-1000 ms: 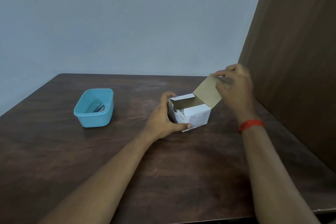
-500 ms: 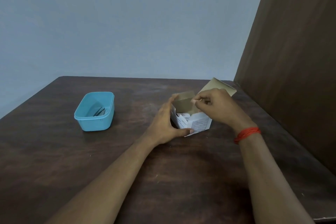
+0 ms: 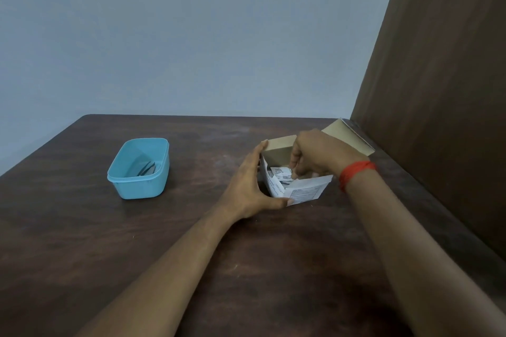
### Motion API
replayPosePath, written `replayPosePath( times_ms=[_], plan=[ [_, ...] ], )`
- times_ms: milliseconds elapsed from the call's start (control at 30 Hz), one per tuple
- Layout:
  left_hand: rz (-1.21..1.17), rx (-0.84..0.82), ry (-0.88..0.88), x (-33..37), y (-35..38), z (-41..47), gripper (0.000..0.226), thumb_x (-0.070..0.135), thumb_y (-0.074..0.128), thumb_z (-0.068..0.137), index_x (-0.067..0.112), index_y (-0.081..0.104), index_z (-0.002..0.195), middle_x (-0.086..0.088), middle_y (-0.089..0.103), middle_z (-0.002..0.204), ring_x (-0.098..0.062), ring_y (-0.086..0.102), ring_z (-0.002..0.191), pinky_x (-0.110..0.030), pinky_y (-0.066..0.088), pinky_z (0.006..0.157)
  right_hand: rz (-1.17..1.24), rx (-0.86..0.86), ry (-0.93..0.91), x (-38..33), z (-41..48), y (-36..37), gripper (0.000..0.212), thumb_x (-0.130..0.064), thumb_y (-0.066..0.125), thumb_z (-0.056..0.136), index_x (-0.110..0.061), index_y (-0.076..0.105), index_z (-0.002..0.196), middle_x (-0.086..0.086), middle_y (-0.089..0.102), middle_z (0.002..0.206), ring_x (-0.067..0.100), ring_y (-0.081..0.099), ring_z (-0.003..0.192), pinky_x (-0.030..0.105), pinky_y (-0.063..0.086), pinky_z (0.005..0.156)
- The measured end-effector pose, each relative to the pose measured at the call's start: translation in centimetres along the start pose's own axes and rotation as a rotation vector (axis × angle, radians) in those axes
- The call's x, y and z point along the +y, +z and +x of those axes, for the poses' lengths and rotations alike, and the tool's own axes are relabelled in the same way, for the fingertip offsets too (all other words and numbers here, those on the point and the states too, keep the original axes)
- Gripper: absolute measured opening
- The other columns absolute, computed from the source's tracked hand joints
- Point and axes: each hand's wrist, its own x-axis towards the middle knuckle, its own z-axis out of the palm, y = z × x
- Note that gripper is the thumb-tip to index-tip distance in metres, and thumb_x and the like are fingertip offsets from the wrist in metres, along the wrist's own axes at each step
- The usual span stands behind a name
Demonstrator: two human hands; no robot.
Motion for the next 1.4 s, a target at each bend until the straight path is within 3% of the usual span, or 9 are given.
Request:
replayPosePath(
  times_ms=[67, 233, 367, 600, 800, 967, 1167, 1333, 1400],
  plan=[
    [0.015, -0.002, -0.005, 0.0, -0.2, 0.0, 0.134, 0.049, 0.095, 0.049, 0.044, 0.014, 0.155, 0.022, 0.038, 0.145, 0.002, 0.045, 0.124, 0.003, 0.033, 0.089, -0.070, -0.049, 0.006, -0.9, 0.8, -0.4, 0.013, -0.021, 0.085, 0.078, -0.012, 0.076, 0.081, 0.001, 0.075, 0.073, 0.009, 0.062, 0.042, 0.021, 0.047, 0.042],
    [0.045, -0.016, -0.019, 0.3, 0.1, 0.2, 0.138, 0.050, 0.094, 0.051, 0.039, 0.008, 0.158, 0.010, 0.033, 0.159, -0.003, 0.039, 0.132, -0.021, 0.036, 0.104, -0.255, -0.038, -0.014, -3.0, 2.5, 0.8, 0.038, -0.041, 0.079, 0.080, -0.016, 0.050, 0.077, -0.001, 0.055, 0.071, 0.020, 0.056, 0.068, 0.030, 0.041, 0.061],
    [0.033, -0.014, -0.017, 0.3, 0.1, 0.2, 0.139, 0.050, 0.094, 0.051, 0.037, 0.008, 0.159, 0.010, 0.033, 0.160, -0.007, 0.040, 0.138, -0.028, 0.039, 0.111, -0.226, -0.042, -0.001, -3.4, 3.0, 1.5, 0.030, -0.035, 0.077, 0.083, -0.012, 0.063, 0.096, 0.009, 0.065, 0.093, 0.025, 0.056, 0.078, 0.034, 0.046, 0.070],
    [0.013, -0.040, -0.037, -0.1, -0.1, 0.3, 0.141, 0.051, 0.095, 0.050, 0.042, 0.005, 0.157, 0.010, 0.033, 0.160, -0.010, 0.041, 0.141, -0.036, 0.040, 0.115, -0.211, -0.090, 0.031, -3.2, 2.3, 0.5, 0.035, -0.028, 0.077, 0.084, -0.006, 0.066, 0.109, 0.012, 0.066, 0.103, 0.025, 0.054, 0.083, 0.033, 0.045, 0.074],
    [0.013, -0.053, -0.049, -0.1, 0.1, 0.4, 0.141, 0.052, 0.095, 0.050, 0.046, 0.002, 0.156, 0.010, 0.034, 0.159, -0.006, 0.041, 0.137, -0.027, 0.038, 0.110, -0.274, -0.051, 0.043, -2.6, 1.8, 0.4, 0.017, -0.018, 0.072, 0.088, -0.006, 0.065, 0.098, 0.004, 0.054, 0.075, 0.027, 0.056, 0.077, 0.031, 0.042, 0.068],
    [-0.009, -0.055, -0.047, -0.1, -0.1, 0.4, 0.140, 0.049, 0.096, 0.051, 0.043, 0.004, 0.157, 0.011, 0.036, 0.157, -0.003, 0.043, 0.134, -0.024, 0.040, 0.109, -0.303, 0.149, 0.063, -2.0, 1.3, 0.5, 0.026, -0.013, 0.072, 0.083, -0.018, 0.046, 0.084, 0.004, 0.050, 0.084, 0.028, 0.051, 0.077, 0.035, 0.043, 0.066],
    [-0.040, -0.062, -0.037, -0.1, -0.1, 0.2, 0.140, 0.051, 0.095, 0.051, 0.039, 0.006, 0.158, 0.016, 0.039, 0.154, 0.007, 0.044, 0.126, 0.001, 0.032, 0.093, -0.132, 0.192, 0.129, -1.4, 0.4, -0.1, 0.020, -0.013, 0.083, 0.073, -0.013, 0.064, 0.077, 0.006, 0.068, 0.084, 0.031, 0.066, 0.084, 0.036, 0.052, 0.068],
    [-0.049, -0.089, -0.022, 0.0, -0.2, 0.2, 0.142, 0.060, 0.093, 0.048, 0.043, 0.004, 0.157, 0.022, 0.040, 0.151, 0.027, 0.043, 0.111, 0.005, 0.033, 0.090, 0.046, 0.344, 0.146, 0.1, -0.9, -1.1, 0.021, -0.027, 0.090, 0.071, -0.017, 0.072, 0.070, 0.002, 0.071, 0.075, 0.021, 0.068, 0.075, 0.037, 0.058, 0.071],
    [-0.083, -0.090, -0.024, 0.2, -0.3, 0.3, 0.141, 0.062, 0.091, 0.048, 0.042, 0.005, 0.158, 0.021, 0.038, 0.153, 0.019, 0.038, 0.123, -0.007, 0.035, 0.102, 0.200, 0.486, 0.111, 0.7, -1.5, -1.2, 0.019, -0.029, 0.087, 0.075, -0.022, 0.071, 0.068, -0.004, 0.070, 0.070, 0.012, 0.065, 0.065, 0.031, 0.055, 0.063]
  ],
)
